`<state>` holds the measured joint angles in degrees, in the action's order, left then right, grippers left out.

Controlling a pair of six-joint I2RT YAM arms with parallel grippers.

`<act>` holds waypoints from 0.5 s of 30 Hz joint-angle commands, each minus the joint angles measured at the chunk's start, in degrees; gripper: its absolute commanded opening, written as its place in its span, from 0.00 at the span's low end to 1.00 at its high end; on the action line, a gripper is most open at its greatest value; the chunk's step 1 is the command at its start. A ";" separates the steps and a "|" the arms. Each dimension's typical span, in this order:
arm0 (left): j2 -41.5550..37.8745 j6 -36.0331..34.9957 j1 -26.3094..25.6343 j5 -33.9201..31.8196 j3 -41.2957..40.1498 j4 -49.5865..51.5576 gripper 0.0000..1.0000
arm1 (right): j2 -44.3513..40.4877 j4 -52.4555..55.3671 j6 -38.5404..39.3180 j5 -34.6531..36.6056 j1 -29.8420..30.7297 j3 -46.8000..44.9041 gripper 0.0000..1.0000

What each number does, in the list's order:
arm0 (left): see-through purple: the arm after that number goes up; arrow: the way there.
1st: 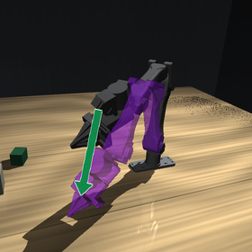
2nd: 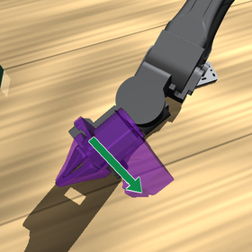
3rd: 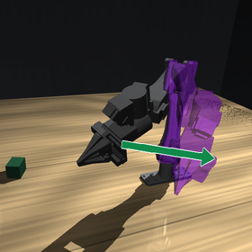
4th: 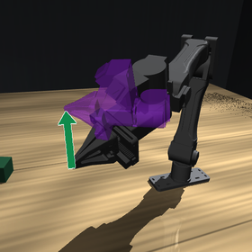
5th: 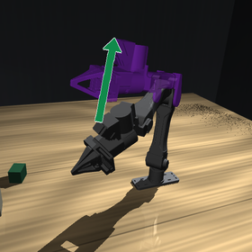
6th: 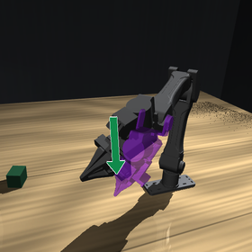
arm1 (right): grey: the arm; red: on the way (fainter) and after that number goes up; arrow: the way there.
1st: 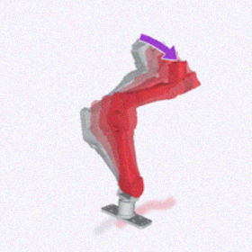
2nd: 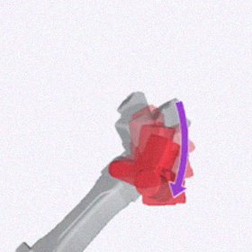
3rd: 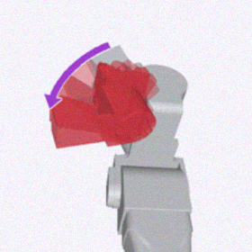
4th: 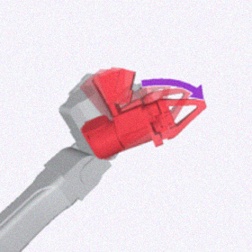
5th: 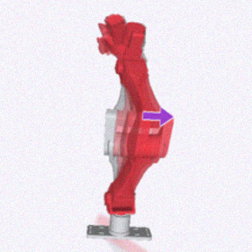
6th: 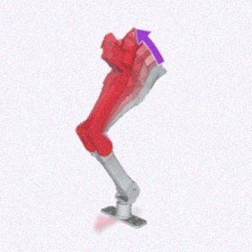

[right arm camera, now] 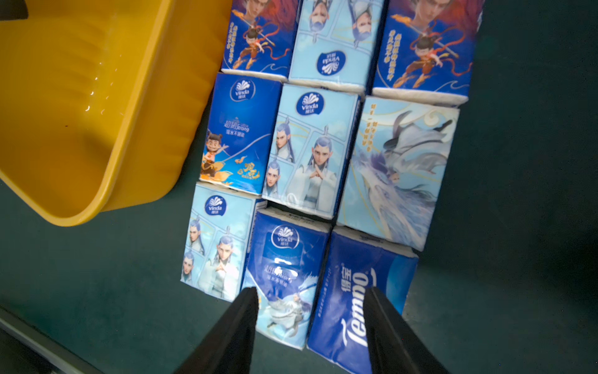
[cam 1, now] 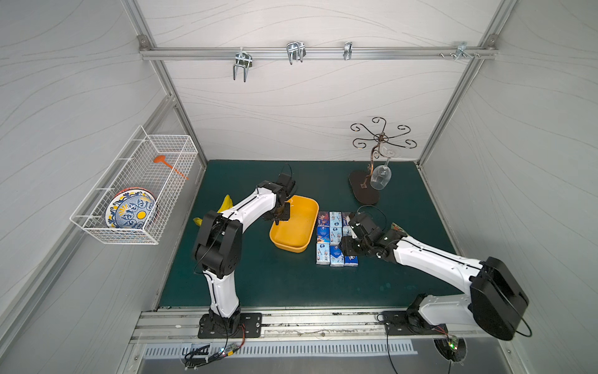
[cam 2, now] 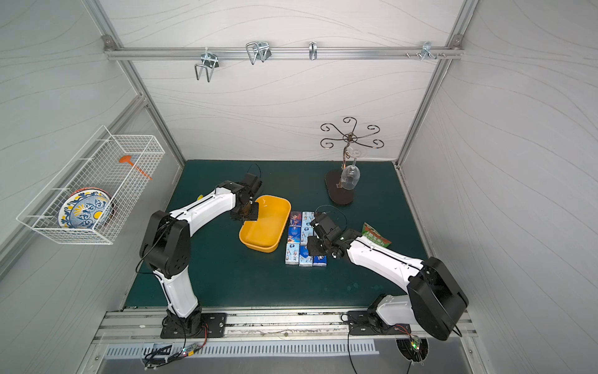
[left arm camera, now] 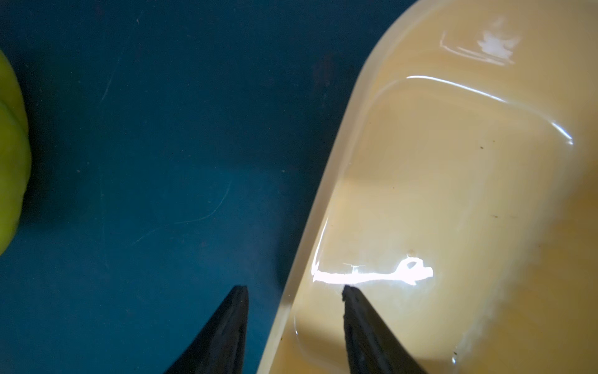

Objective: Take the pocket tissues out of the storage box
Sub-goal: Adjust the storage box at the center of the board.

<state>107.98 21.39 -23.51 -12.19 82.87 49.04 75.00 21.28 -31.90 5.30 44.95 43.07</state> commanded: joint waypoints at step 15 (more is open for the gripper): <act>-1.23 -1.37 8.68 -8.36 0.64 0.04 0.50 | -0.56 -1.24 0.70 -1.87 0.30 -1.23 0.57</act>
<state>109.16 20.12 -15.33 -18.06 83.57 49.12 74.87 20.84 -31.55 4.25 44.95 42.17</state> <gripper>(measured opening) 0.504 0.573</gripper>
